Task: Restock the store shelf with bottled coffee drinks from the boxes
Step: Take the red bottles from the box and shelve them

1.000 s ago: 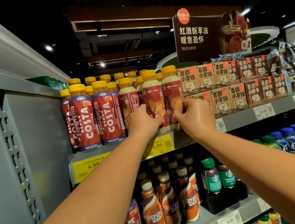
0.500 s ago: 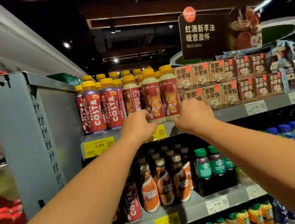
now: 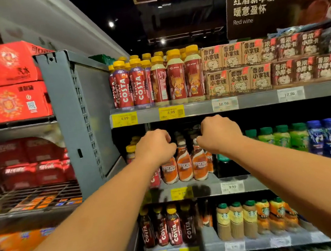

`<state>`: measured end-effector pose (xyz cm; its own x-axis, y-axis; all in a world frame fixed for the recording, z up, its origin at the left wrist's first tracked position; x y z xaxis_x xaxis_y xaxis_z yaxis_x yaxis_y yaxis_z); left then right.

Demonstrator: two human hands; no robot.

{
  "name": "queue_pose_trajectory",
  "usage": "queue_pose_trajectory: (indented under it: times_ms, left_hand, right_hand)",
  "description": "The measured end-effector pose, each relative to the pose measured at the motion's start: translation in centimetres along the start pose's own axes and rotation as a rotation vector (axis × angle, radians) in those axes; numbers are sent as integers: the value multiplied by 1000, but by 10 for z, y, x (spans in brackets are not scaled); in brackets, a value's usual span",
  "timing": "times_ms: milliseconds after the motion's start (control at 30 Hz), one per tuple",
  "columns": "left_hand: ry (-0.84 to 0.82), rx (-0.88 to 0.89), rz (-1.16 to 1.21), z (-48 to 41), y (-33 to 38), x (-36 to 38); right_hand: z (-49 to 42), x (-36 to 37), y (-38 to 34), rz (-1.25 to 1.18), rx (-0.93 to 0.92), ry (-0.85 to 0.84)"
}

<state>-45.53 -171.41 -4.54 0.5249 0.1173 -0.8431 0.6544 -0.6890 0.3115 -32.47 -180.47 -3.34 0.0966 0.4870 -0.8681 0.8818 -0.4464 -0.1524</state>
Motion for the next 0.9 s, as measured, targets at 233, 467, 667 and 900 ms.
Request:
queue_pose_trajectory:
  times_ms: [233, 467, 667, 900]
  left_hand:
    - [-93, -46, -57, 44, -35, 47]
    - [-229, -50, -53, 86, -87, 116]
    - [-353, -95, -29, 141, -122, 196]
    - [-501, -68, -12, 200, -147, 285]
  right_hand:
    - [32, 64, -17, -37, -17, -17]
    - [75, 152, -28, -57, 10, -230]
    - [132, 243, -27, -50, 54, -368]
    - [202, 334, -5, -40, 102, -513]
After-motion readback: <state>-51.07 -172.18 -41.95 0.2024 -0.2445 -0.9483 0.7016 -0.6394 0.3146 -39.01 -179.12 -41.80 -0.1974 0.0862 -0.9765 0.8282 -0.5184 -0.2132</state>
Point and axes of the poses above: each hand's wrist, its own z-axis away from the middle knuckle, its own x-axis out of the palm, y = z × x, the point moved 4 cm from there along -z, towards the middle knuckle, and after that the axes turned 2 degrees about -z, right-handed, at the moved point
